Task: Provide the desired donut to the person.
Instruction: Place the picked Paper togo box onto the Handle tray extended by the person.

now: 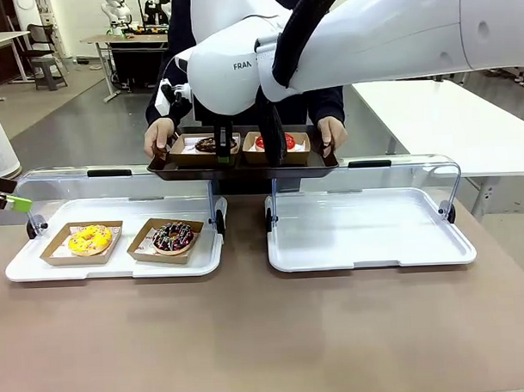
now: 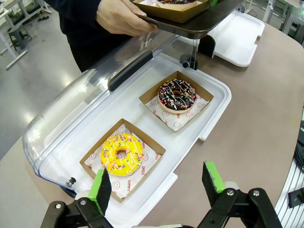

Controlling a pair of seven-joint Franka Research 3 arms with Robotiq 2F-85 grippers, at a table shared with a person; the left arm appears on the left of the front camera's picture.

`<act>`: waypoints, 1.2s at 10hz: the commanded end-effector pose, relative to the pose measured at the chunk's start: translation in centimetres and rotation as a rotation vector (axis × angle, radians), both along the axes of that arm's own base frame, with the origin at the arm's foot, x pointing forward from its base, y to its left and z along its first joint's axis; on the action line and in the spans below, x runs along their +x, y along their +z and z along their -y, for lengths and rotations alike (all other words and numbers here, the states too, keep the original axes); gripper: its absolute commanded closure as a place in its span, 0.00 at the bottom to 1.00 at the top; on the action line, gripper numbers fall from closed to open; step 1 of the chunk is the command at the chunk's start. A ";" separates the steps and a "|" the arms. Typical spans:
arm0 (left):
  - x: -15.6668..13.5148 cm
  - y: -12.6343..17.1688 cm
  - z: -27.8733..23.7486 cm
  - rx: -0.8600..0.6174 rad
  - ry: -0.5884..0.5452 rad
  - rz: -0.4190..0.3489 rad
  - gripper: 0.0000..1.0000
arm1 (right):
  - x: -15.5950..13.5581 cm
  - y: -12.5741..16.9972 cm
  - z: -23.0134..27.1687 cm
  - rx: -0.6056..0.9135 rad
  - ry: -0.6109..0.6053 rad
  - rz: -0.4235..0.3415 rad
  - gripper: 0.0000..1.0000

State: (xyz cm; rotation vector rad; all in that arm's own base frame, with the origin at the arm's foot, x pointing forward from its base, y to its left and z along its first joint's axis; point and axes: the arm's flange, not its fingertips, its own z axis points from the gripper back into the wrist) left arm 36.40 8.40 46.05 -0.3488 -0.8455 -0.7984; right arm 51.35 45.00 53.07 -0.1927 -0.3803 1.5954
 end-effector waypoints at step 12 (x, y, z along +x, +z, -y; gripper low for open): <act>0.1 -0.3 -0.3 -0.007 -0.015 0.014 0.00 | -0.1 1.2 0.4 -0.009 -0.004 -0.033 0.00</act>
